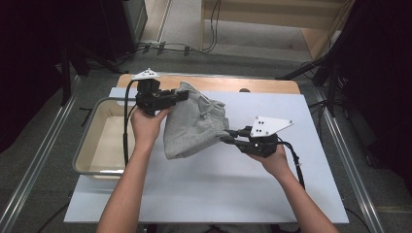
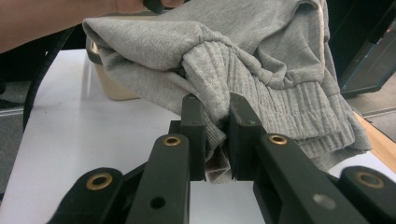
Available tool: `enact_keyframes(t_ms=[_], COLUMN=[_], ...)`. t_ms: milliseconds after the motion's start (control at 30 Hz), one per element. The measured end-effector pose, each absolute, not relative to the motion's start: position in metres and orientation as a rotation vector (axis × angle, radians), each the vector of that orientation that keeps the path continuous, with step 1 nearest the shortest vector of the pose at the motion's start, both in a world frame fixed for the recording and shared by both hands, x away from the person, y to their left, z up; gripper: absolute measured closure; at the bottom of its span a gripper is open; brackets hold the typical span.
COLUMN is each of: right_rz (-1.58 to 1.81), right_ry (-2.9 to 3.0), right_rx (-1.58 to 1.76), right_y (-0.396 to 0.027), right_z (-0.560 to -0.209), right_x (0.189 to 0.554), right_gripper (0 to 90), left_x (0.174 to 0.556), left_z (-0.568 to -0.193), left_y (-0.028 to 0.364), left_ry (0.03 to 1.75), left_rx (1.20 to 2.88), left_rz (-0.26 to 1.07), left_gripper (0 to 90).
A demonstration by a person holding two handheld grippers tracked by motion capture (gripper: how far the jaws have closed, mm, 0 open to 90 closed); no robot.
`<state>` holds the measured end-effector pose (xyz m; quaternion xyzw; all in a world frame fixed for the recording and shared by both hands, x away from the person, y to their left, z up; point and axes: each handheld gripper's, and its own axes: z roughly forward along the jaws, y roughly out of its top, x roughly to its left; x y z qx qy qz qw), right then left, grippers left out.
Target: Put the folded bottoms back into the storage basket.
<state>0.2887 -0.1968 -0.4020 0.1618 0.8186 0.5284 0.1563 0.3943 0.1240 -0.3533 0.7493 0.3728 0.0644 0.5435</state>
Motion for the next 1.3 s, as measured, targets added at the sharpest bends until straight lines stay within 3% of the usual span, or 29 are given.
enact_keyframes(t_ms=[1300], right_rz=[1.525], right_ry=[2.351], right_rx=[0.417], right_y=[-0.169], right_z=[-0.395], right_x=[0.294], right_gripper=[76.9], left_x=[0.392], left_z=[-0.349], left_y=[0.156], left_ry=[0.904], left_rx=[1.765], left_rz=[0.171], left_gripper=[70.8])
